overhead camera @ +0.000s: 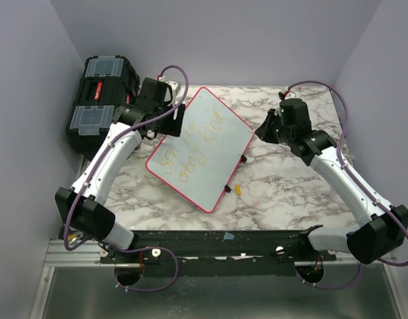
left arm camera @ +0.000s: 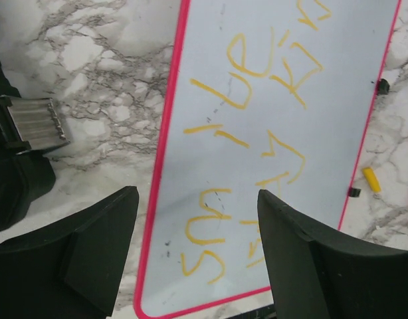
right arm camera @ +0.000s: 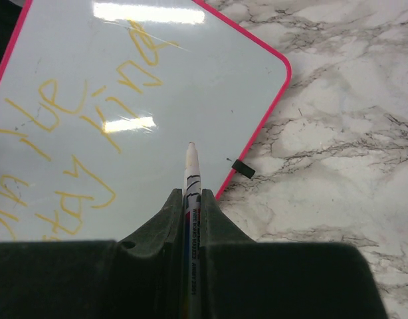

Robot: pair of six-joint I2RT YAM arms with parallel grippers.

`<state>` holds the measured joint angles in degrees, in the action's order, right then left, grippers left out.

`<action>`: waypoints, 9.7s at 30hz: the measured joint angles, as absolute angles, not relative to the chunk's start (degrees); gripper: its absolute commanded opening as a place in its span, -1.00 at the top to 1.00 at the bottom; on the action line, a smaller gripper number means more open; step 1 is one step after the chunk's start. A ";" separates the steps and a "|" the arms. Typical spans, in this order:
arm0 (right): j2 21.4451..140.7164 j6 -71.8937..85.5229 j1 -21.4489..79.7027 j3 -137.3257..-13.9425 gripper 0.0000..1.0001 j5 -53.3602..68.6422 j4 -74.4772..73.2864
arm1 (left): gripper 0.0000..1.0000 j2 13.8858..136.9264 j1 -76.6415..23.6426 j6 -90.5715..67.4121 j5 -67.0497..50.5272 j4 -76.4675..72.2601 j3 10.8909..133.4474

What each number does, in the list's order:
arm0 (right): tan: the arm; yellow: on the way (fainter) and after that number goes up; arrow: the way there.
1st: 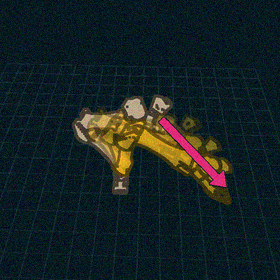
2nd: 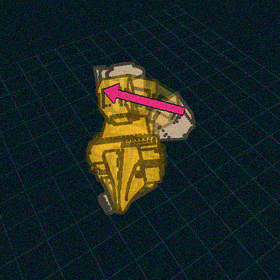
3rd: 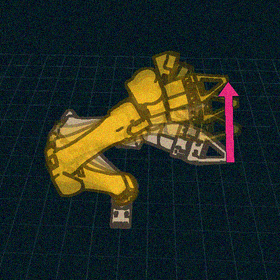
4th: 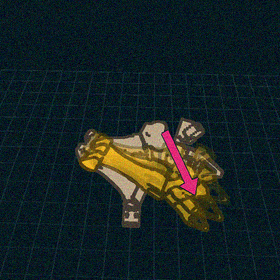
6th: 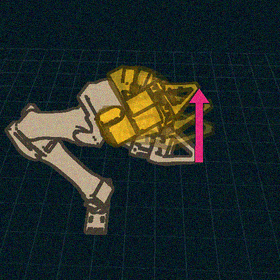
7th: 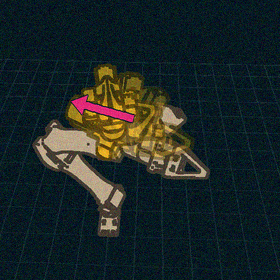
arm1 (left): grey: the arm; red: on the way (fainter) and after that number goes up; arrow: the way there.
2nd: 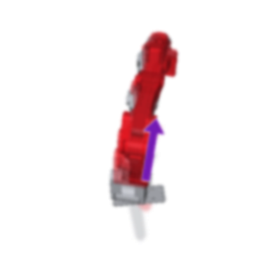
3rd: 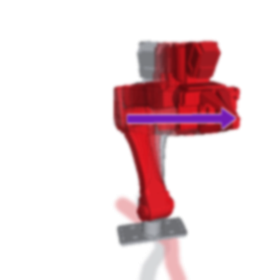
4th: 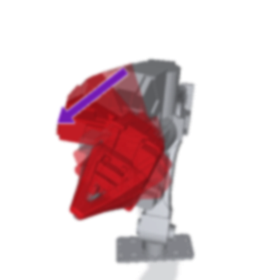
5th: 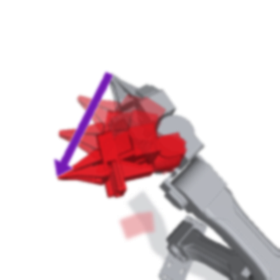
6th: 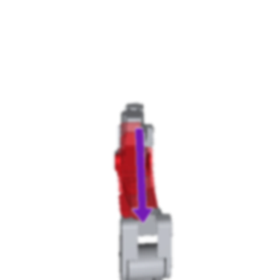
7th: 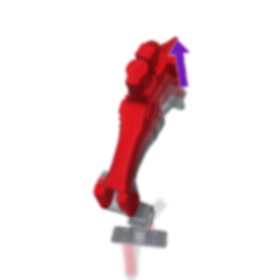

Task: Write a sentence on the whiteboard
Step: Put down the whiteboard on the whiteboard stand, then pick up the pen cap from the center of the board, then insert the whiteboard marker without the cap into the pen cap.

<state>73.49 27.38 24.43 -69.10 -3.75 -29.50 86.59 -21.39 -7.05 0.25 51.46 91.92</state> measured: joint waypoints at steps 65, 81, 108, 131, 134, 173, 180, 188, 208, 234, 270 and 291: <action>70.76 29.56 24.43 -81.95 0.99 -23.79 -43.86 | 0.16 119.24 -56.58 -57.95 -2.42 46.13 94.94; 69.21 28.93 24.43 -80.44 0.99 -23.20 -43.83 | 0.17 122.10 -55.70 -61.04 -2.17 46.63 94.94; 68.16 28.01 24.43 -79.20 0.99 -23.09 -43.83 | 1.00 126.30 -55.64 -57.65 -3.86 46.70 99.63; 66.57 28.77 24.43 -82.98 0.99 -24.82 -46.39 | 1.00 114.69 -54.89 -39.66 -5.65 43.13 94.48; 66.39 28.95 24.43 -84.36 0.99 -24.95 -46.57 | 1.00 112.07 -54.81 -37.60 -5.61 42.63 94.00; 63.88 30.81 24.43 -86.54 0.99 -17.30 -42.39 | 1.00 62.37 -41.89 11.68 -11.77 26.52 69.38; 63.96 30.04 24.43 -84.33 0.99 -12.38 -39.70 | 1.00 60.49 -40.42 9.61 -7.22 23.31 66.15; 64.47 29.98 24.43 -82.46 0.99 2.04 -31.09 | 1.00 60.10 -37.93 -12.45 2.20 19.27 70.63; 65.65 32.18 24.45 -80.51 0.99 22.09 -14.13 | 1.00 61.39 -34.87 -59.79 1.65 -5.39 68.12; 68.36 29.95 24.45 -80.71 0.99 33.10 -2.96 | 1.00 70.13 -34.83 -95.50 -4.78 2.55 78.15; 69.10 28.45 24.45 -82.00 0.99 32.47 -3.14 | 1.00 72.40 -35.40 -99.74 -4.73 7.09 80.99; 68.95 27.33 24.67 -82.00 0.99 31.07 -4.56 | 1.00 72.42 -37.06 -99.94 -2.07 7.92 81.21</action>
